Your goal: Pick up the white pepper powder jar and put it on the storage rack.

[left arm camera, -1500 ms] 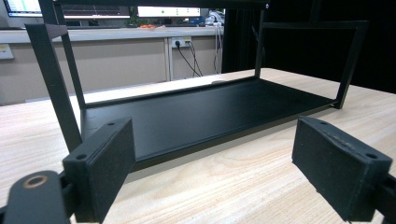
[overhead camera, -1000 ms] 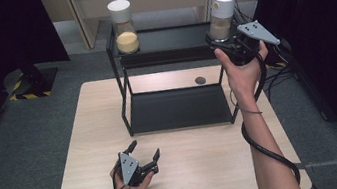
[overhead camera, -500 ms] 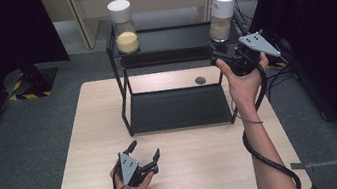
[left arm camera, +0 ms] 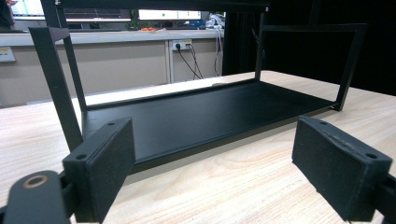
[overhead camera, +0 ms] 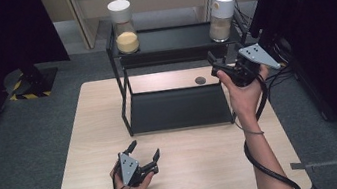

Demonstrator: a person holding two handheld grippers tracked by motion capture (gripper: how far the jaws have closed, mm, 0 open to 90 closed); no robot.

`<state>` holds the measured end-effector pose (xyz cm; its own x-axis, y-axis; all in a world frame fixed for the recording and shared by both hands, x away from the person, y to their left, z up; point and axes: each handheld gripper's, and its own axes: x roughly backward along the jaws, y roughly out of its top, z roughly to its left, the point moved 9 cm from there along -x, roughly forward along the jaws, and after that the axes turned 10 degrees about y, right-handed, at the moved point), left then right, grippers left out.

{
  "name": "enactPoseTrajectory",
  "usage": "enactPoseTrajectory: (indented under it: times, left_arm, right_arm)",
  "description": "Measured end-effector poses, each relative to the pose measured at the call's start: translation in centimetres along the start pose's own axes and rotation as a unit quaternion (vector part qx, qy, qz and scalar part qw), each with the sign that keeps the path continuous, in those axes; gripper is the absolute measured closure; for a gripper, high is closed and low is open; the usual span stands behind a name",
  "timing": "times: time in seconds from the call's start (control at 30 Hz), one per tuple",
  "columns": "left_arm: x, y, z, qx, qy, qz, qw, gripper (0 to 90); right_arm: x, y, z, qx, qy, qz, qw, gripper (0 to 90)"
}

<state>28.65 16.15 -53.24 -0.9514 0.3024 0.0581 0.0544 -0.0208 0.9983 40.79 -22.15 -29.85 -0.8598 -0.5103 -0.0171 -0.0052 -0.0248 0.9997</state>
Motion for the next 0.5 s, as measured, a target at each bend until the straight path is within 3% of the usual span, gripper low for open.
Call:
enactPoseTrajectory:
  times: [0.5]
  left_arm:
    - [0.0, 0.0, 0.0, 0.000, 0.000, -0.001, 1.0000, 12.7]
  right_arm:
    - [0.7, -2.3, 0.2, 0.003, 0.000, 0.016, 0.9999, 5.7]
